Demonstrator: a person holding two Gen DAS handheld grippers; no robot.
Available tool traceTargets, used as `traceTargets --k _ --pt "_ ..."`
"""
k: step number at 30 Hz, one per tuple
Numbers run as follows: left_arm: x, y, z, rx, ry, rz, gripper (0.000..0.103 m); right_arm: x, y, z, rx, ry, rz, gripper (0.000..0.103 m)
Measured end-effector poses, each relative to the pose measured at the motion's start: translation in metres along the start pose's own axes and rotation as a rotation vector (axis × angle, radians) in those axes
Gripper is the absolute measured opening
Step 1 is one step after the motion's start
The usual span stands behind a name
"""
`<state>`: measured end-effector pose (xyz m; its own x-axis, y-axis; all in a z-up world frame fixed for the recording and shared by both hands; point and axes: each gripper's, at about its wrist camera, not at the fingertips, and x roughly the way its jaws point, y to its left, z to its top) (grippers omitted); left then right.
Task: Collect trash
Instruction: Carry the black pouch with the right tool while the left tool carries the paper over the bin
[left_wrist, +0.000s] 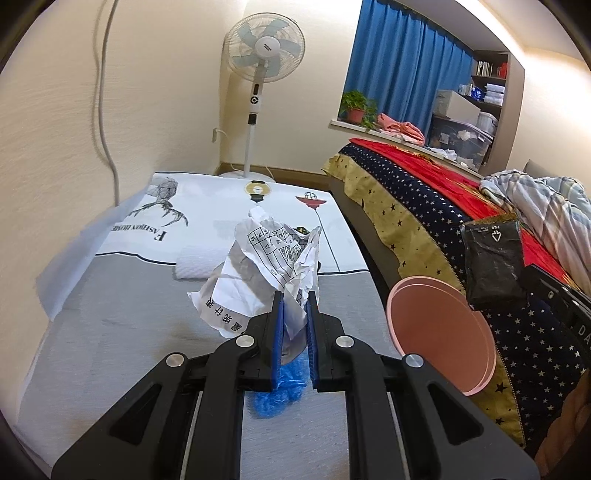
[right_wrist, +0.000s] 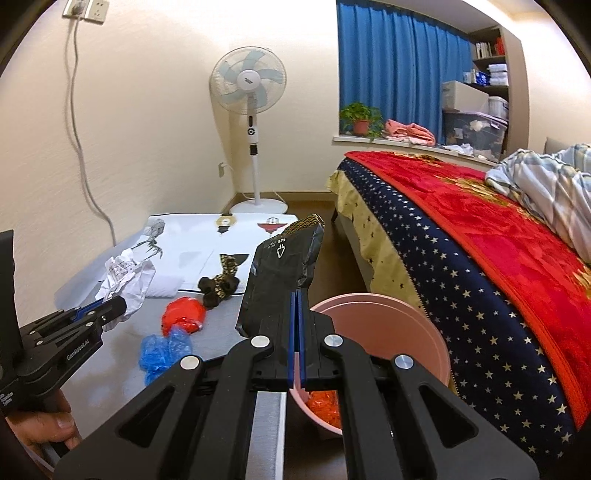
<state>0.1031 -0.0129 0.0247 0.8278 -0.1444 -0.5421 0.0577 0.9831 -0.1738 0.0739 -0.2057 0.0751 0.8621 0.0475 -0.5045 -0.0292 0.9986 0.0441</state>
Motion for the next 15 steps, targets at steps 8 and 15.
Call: traceTargets --k 8,15 --pt "0.012 -0.020 0.001 0.020 0.005 -0.019 0.011 0.004 -0.022 -0.001 0.035 -0.002 -0.044 0.002" --pt "0.021 -0.039 0.000 0.045 0.010 -0.035 0.011 0.006 -0.039 -0.001 0.053 -0.006 -0.079 0.002"
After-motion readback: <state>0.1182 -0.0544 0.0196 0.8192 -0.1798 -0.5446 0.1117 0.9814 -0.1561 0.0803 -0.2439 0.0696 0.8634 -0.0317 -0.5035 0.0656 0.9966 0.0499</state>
